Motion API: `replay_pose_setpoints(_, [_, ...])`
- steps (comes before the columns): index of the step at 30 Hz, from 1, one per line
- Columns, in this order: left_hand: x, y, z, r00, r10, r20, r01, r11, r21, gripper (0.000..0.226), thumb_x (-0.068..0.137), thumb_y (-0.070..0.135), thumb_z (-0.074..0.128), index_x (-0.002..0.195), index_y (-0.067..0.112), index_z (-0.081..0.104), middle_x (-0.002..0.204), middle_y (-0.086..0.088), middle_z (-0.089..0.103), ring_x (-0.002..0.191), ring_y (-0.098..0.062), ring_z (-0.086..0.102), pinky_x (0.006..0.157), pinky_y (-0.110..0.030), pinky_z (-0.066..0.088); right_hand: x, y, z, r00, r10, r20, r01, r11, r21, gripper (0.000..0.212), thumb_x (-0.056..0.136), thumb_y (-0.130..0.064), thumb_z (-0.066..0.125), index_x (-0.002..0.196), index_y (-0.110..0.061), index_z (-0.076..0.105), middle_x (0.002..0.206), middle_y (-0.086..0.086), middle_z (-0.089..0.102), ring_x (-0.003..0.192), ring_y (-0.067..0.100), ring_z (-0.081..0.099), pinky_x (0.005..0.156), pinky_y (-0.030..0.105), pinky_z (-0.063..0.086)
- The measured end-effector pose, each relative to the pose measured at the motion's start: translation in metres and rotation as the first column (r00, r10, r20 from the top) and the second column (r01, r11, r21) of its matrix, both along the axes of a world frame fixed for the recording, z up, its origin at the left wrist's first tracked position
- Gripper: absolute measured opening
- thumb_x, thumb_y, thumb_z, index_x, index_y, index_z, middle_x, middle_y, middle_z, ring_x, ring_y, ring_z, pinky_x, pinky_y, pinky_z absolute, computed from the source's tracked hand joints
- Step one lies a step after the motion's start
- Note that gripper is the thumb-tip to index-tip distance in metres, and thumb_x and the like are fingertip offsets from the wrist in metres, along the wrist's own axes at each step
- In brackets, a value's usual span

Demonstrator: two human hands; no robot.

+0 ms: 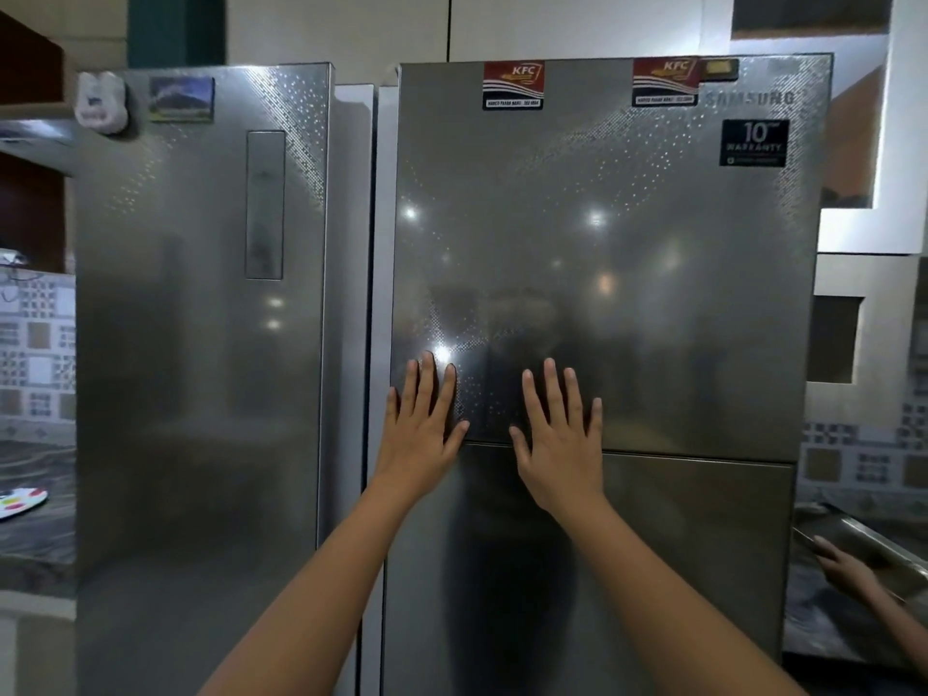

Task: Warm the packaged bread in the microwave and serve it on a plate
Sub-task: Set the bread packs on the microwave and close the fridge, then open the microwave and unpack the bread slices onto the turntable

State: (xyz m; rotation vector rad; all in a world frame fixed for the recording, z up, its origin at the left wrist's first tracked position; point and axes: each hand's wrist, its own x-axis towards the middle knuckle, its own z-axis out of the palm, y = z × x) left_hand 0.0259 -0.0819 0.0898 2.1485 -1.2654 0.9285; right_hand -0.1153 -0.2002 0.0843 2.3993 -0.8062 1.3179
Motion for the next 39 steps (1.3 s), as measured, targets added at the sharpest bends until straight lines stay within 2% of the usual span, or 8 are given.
replay_pose_setpoints(4, [-0.011, 0.022, 0.0, 0.989, -0.083, -0.126, 0.095, 0.991, 0.093, 0.072, 0.096, 0.05, 0.031, 0.147, 0.025, -0.015, 0.153, 0.003, -0.029, 0.142, -0.016, -0.024, 0.12, -0.044, 0.0, -0.019, 0.017, 0.007, 0.988, 0.082, -0.132, -0.056, 0.981, 0.188, 0.063, 0.098, -0.041, 0.032, 0.15, -0.029, -0.002, 0.157, -0.005, -0.021, 0.145, 0.019, -0.018, 0.116, 0.054, 0.008])
replay_pose_setpoints(8, [-0.031, 0.053, -0.017, 0.958, -0.157, -0.238, 0.185, 0.978, 0.1, 0.068, 0.097, 0.049, 0.029, 0.149, 0.025, -0.008, 0.157, 0.006, -0.018, 0.144, -0.01, -0.014, 0.12, -0.038, 0.004, -0.038, 0.043, 0.004, 0.959, 0.189, -0.212, -0.079, 0.895, 0.44, 0.057, 0.099, -0.043, 0.026, 0.15, -0.029, 0.005, 0.158, -0.005, -0.015, 0.146, 0.022, -0.011, 0.116, 0.051, 0.01])
replay_pose_setpoints(13, [-0.044, 0.103, -0.045, 0.954, -0.1, -0.282, 0.115, 0.993, 0.039, 0.067, 0.098, 0.048, 0.028, 0.15, 0.02, -0.002, 0.159, 0.004, -0.008, 0.145, -0.008, -0.007, 0.117, -0.029, -0.003, -0.037, 0.086, -0.021, 0.929, 0.294, -0.226, -0.132, 0.831, 0.54, 0.057, 0.1, -0.04, 0.029, 0.15, -0.024, 0.008, 0.16, 0.0, -0.004, 0.147, 0.023, -0.006, 0.117, 0.046, 0.009])
replay_pose_setpoints(17, [-0.018, 0.16, -0.063, 0.958, 0.094, -0.272, -0.056, 0.988, 0.143, 0.066, 0.098, 0.048, 0.025, 0.149, 0.016, -0.002, 0.159, -0.001, -0.008, 0.146, -0.014, -0.009, 0.117, -0.033, -0.005, -0.007, 0.132, -0.039, 0.891, 0.389, -0.234, -0.201, 0.8, 0.566, 0.056, 0.099, -0.04, 0.031, 0.15, -0.024, 0.012, 0.16, 0.002, -0.001, 0.147, 0.021, -0.005, 0.118, 0.045, 0.007])
replay_pose_setpoints(23, [0.068, 0.258, -0.073, 0.913, 0.297, -0.281, -0.268, 0.953, 0.139, 0.066, 0.098, 0.046, 0.028, 0.15, 0.011, 0.005, 0.159, -0.004, -0.002, 0.147, -0.017, -0.003, 0.118, -0.036, -0.001, 0.094, 0.212, -0.03, 0.81, 0.554, -0.192, -0.406, 0.767, 0.497, 0.055, 0.1, -0.037, 0.03, 0.15, -0.02, 0.013, 0.16, 0.003, 0.002, 0.147, 0.018, -0.005, 0.118, 0.04, 0.002])
replay_pose_setpoints(30, [0.201, 0.388, -0.07, 0.864, 0.418, -0.28, -0.377, 0.906, 0.191, 0.064, 0.1, 0.044, 0.023, 0.15, 0.013, 0.001, 0.159, -0.002, -0.005, 0.146, -0.014, -0.008, 0.118, -0.035, -0.003, 0.266, 0.328, -0.038, 0.654, 0.754, -0.059, -0.624, 0.582, 0.521, 0.05, 0.1, -0.028, 0.035, 0.147, -0.014, 0.025, 0.159, 0.004, 0.009, 0.146, 0.018, 0.007, 0.118, 0.031, 0.008])
replay_pose_setpoints(36, [0.299, 0.484, -0.079, 0.798, 0.513, -0.317, -0.479, 0.859, 0.182, 0.062, 0.1, 0.041, 0.025, 0.15, 0.012, 0.004, 0.159, -0.003, -0.003, 0.147, -0.015, -0.006, 0.118, -0.034, -0.002, 0.381, 0.413, -0.068, 0.535, 0.838, -0.11, -0.669, 0.499, 0.55, 0.05, 0.101, -0.031, 0.032, 0.149, -0.021, 0.022, 0.159, -0.004, 0.006, 0.146, 0.013, 0.005, 0.116, 0.037, 0.015])
replay_pose_setpoints(39, [0.343, 0.517, -0.094, 0.76, 0.55, -0.347, -0.523, 0.834, 0.176, 0.063, 0.1, 0.041, 0.028, 0.15, 0.011, 0.006, 0.159, -0.004, -0.001, 0.147, -0.016, -0.004, 0.12, -0.036, 0.0, 0.436, 0.438, -0.078, 0.472, 0.871, -0.139, -0.658, 0.453, 0.602, 0.05, 0.101, -0.031, 0.032, 0.149, -0.019, 0.022, 0.159, -0.002, 0.007, 0.146, 0.014, 0.004, 0.118, 0.036, 0.012])
